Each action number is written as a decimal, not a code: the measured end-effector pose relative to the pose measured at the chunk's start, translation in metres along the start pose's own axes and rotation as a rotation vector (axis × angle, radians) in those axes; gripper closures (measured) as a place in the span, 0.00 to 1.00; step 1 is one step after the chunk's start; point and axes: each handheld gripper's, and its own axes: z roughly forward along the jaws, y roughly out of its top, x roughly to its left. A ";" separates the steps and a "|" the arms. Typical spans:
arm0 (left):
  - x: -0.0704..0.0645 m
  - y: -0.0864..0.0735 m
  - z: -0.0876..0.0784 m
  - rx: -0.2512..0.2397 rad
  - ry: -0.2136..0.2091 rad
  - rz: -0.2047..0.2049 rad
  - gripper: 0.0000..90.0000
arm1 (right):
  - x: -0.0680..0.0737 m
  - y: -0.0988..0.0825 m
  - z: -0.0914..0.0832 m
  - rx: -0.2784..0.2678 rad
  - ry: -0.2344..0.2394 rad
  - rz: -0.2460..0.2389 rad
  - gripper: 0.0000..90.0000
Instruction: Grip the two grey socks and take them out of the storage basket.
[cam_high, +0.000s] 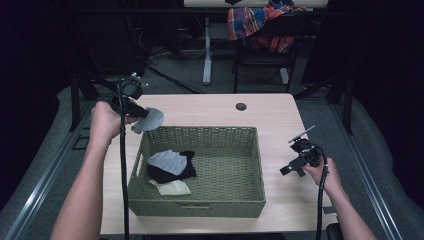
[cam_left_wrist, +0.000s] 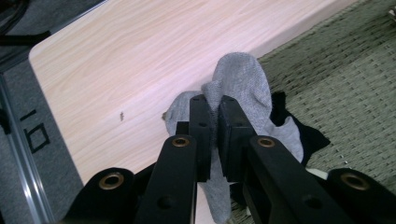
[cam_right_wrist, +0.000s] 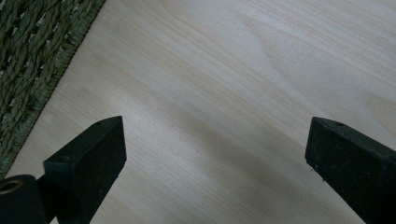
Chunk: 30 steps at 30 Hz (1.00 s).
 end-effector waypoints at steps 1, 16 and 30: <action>0.003 -0.001 -0.001 0.005 0.006 -0.002 0.95 | 0.001 -0.001 0.001 -0.018 -0.003 0.016 0.06; 0.046 -0.027 -0.009 0.030 0.059 -0.112 0.95 | 0.001 -0.001 0.002 -0.014 -0.003 0.016 0.06; 0.073 -0.065 0.005 0.065 0.083 -0.223 0.95 | 0.001 -0.001 0.002 -0.010 -0.005 0.019 0.06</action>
